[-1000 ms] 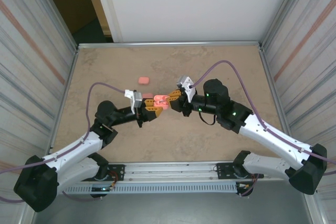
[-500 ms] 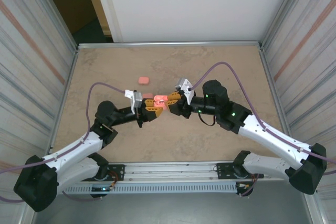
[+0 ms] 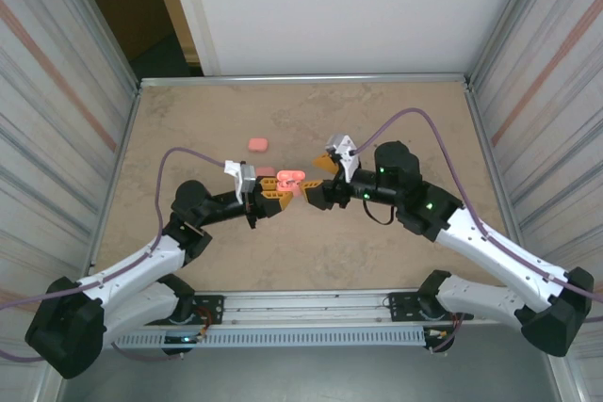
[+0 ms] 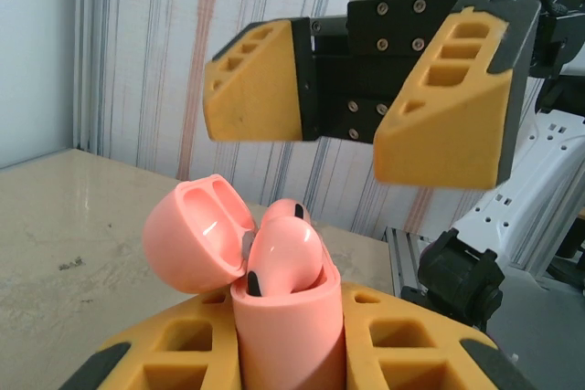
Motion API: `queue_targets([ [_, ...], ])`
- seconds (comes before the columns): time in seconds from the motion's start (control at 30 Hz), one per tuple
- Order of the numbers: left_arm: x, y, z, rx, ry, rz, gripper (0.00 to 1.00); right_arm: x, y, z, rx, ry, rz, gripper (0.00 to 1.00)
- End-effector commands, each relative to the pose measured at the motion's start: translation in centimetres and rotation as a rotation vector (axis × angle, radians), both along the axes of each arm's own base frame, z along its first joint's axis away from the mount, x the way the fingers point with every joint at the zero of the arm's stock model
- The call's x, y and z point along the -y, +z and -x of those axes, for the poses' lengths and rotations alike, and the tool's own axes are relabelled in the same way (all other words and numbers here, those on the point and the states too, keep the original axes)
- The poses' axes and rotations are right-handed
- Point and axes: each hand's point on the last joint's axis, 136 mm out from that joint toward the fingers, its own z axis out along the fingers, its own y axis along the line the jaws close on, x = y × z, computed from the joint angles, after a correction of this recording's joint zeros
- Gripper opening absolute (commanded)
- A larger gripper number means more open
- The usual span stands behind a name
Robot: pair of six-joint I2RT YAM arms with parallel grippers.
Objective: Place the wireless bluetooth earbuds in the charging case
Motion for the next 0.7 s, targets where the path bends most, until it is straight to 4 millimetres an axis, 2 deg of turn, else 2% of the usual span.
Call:
queue_targets([
  [0.0,0.1,2.5,0.3,0.071,-0.015,0.044,0.0,1.6,2.7,-0.4,-0.011,-0.063,-0.099,1.0],
  [0.4,0.3,2.8,0.4,0.085,-0.021,0.055,0.0,5.6,2.1,-1.8,-0.152,-0.21,-0.31,0.99],
  [0.53,0.4,2.9,0.5,0.089,-0.024,0.061,0.0,5.4,1.8,-1.0,-0.196,-0.151,-0.345,0.99],
  [0.67,0.6,3.1,0.8,0.095,-0.04,0.067,0.0,4.3,1.4,0.0,-0.247,-0.064,-0.354,0.99],
])
